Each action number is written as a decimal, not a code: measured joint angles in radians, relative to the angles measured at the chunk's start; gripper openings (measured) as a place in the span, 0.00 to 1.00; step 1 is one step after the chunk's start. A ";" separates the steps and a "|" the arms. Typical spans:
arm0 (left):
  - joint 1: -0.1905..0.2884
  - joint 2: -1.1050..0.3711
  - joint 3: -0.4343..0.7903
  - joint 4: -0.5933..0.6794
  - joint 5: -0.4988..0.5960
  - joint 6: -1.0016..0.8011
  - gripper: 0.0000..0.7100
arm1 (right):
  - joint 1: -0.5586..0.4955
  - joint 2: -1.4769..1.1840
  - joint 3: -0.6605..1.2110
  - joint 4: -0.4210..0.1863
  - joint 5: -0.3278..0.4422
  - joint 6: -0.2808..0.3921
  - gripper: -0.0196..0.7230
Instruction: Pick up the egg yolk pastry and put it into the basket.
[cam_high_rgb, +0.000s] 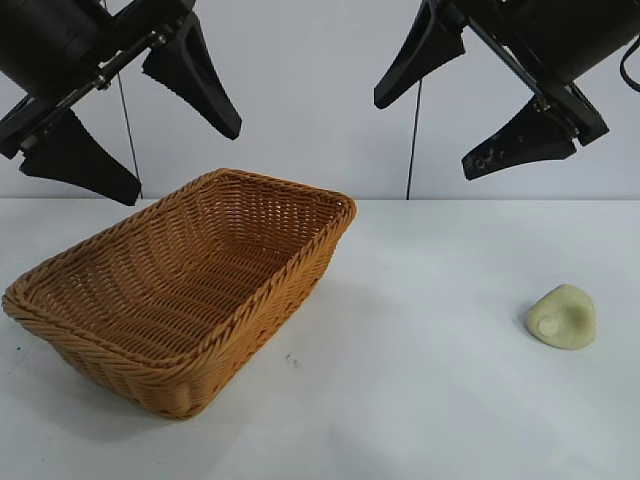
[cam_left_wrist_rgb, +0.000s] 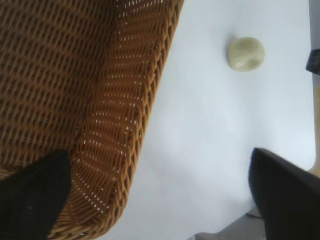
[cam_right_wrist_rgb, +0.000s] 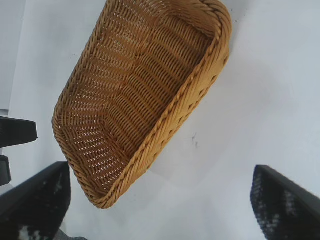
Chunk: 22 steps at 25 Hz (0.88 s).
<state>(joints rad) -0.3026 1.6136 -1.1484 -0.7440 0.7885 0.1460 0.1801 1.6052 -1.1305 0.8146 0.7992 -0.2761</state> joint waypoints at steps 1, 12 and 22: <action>0.000 0.000 0.000 0.000 0.000 0.000 0.98 | 0.000 0.000 0.000 0.000 0.000 0.000 0.96; 0.000 0.000 0.000 0.000 -0.003 0.000 0.98 | 0.000 0.000 0.000 0.000 0.000 0.003 0.96; 0.000 0.000 0.000 -0.007 -0.019 -0.011 0.98 | 0.000 0.000 0.000 0.000 0.000 0.003 0.96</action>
<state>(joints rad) -0.3026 1.6136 -1.1484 -0.7510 0.7700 0.1353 0.1801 1.6052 -1.1305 0.8146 0.7992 -0.2729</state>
